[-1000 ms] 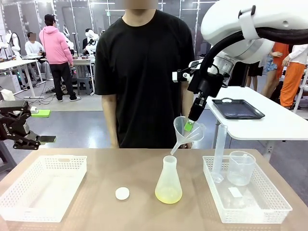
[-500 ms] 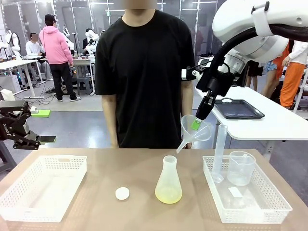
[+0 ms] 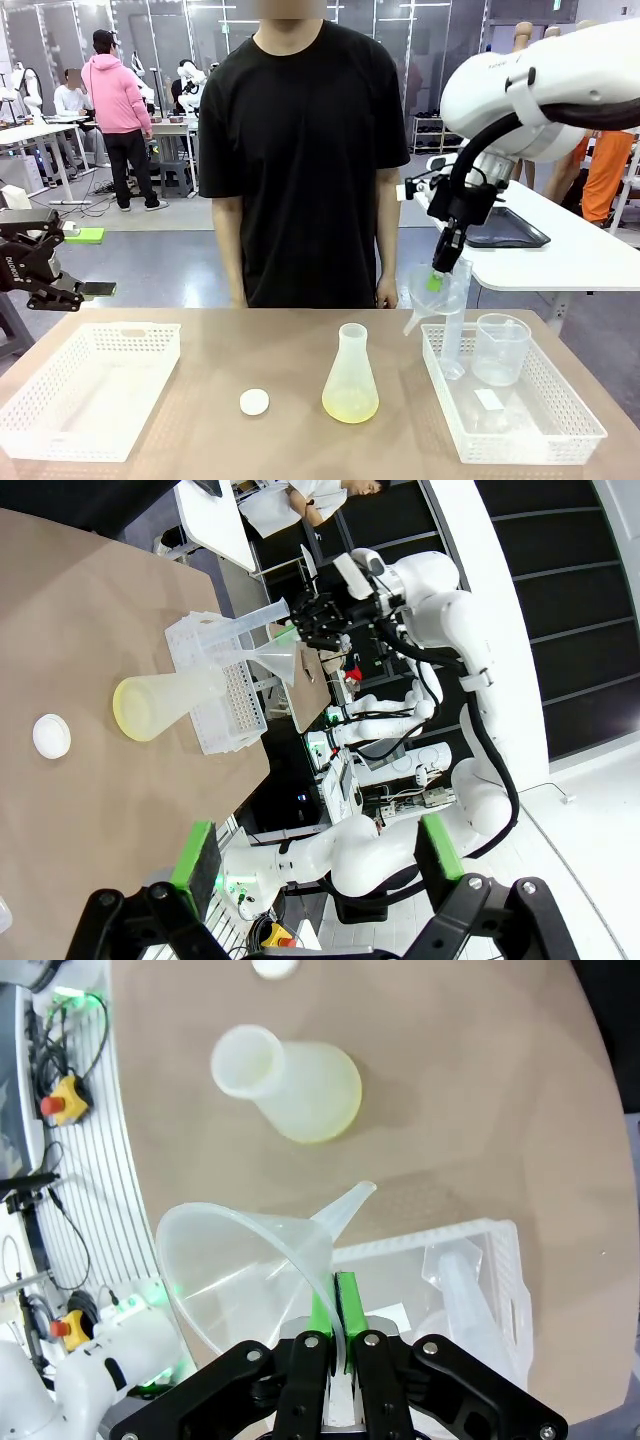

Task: Prepare the solutions needed for the experiment.
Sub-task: Once the solution is in the Big flask , pick up the Plastic Funnel and place it back into the right Organizing basket.

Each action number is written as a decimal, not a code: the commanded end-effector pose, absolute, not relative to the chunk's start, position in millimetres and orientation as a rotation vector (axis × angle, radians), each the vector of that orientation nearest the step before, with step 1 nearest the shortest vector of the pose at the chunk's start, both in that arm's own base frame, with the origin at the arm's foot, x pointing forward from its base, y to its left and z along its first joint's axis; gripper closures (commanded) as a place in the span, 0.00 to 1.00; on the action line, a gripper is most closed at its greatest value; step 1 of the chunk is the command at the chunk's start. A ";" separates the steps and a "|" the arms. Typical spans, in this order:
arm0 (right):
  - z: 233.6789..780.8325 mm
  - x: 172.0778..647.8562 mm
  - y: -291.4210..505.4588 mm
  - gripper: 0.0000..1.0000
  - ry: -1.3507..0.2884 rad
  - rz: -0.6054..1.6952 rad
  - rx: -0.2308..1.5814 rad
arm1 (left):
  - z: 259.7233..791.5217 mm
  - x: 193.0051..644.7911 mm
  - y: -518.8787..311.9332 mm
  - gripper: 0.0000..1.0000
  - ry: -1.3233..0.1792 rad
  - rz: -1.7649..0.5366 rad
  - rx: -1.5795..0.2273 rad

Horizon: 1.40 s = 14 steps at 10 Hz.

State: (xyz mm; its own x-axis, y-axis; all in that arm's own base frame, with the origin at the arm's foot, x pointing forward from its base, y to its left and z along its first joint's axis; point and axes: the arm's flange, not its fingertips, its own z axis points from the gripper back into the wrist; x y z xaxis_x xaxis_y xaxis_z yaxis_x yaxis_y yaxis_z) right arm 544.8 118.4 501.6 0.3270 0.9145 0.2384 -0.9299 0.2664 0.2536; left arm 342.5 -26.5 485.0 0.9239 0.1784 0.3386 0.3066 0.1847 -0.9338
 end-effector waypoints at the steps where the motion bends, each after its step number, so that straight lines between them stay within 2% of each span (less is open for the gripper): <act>1: 487.4 549.0 105.9 0.96 -0.035 1.274 0.361 | 488.3 344.0 -29.1 0.00 -0.419 -0.087 -1.423; 5: 472.3 539.2 74.3 0.96 -0.096 1.315 0.400 | 488.3 344.0 -29.1 0.00 -0.419 -0.087 -1.423; 6: 473.2 535.1 68.4 0.96 -0.080 1.347 0.407 | 488.3 344.0 -29.1 0.00 -0.419 -0.087 -1.423; 7: 472.3 551.4 82.5 0.96 -0.045 1.286 0.388 | 488.3 344.0 -29.1 0.00 -0.419 -0.087 -1.423; 14: 470.6 547.7 79.3 0.96 -0.047 1.310 0.392 | 488.3 344.0 -29.1 0.00 -0.419 -0.087 -1.423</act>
